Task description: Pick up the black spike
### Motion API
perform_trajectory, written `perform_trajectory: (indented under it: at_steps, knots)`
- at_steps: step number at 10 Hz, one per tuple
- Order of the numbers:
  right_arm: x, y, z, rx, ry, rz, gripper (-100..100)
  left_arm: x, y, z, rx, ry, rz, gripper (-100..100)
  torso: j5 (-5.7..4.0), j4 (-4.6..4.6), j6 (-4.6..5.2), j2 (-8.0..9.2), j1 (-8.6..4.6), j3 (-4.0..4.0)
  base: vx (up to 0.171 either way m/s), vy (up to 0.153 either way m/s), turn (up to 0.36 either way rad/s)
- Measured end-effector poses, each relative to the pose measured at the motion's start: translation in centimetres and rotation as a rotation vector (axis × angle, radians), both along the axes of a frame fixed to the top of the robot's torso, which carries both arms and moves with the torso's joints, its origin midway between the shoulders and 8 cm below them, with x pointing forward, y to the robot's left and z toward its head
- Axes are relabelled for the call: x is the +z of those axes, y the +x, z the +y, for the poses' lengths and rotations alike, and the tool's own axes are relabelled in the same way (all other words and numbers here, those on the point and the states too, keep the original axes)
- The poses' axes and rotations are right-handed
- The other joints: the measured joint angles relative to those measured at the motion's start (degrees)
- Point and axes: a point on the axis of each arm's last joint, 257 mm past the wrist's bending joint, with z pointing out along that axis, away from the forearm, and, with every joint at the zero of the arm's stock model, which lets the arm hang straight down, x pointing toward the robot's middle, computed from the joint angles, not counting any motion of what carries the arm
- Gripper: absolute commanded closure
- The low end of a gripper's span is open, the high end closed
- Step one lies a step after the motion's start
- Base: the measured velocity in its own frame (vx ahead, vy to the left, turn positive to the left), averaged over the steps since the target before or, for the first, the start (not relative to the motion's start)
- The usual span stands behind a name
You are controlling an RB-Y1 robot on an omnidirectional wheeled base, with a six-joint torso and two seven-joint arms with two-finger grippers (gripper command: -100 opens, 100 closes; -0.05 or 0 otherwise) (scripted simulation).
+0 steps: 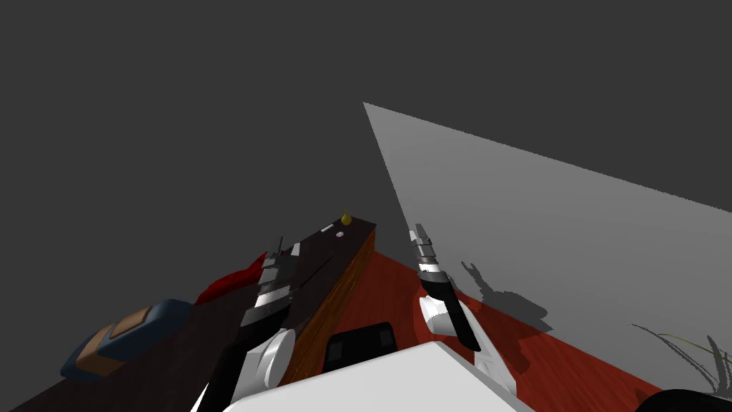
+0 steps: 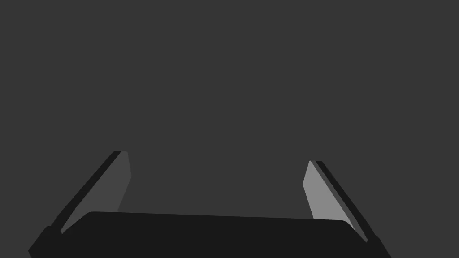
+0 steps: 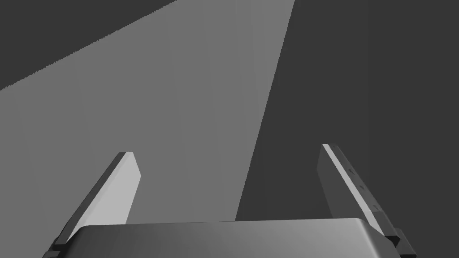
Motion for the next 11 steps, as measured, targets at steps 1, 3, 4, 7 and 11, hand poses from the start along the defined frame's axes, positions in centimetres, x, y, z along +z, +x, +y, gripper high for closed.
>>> perform_trajectory:
  at_steps: [1,3,4,7,11]
  knots:
    - [0.0,0.0,0.0,0.000,0.000,0.000,0,-0.4,0.2,-0.2,-0.012,0.013,0.013,-100,-0.01,0.00,0.00,-0.02,-0.04,-0.01,0.011,-0.036,-0.013]
    - [0.0,0.0,0.0,0.000,0.000,0.000,0,-2.2,1.1,-0.3,-0.045,0.040,0.061,-100,-0.03,-0.02,0.00,-0.09,-0.16,-0.05,0.034,-0.061,-0.018]
    - [0.0,0.0,0.0,0.000,0.000,0.000,0,-3.4,1.8,-0.3,-0.062,0.051,0.093,-100,-0.05,-0.03,0.01,-0.15,-0.23,-0.09,0.030,-0.047,-0.005]
    - [0.0,0.0,0.0,0.000,0.000,0.000,0,-5.6,3.4,-0.2,-0.093,0.062,0.173,-100,-0.05,-0.03,0.01,-0.15,-0.24,-0.09,0.038,-0.065,-0.029]
    - [0.0,0.0,0.0,0.000,0.000,0.000,0,-10.0,5.4,1.2,-0.120,0.053,0.295,-100,-0.05,-0.03,0.00,-0.14,-0.19,-0.09,0.036,-0.060,-0.022]
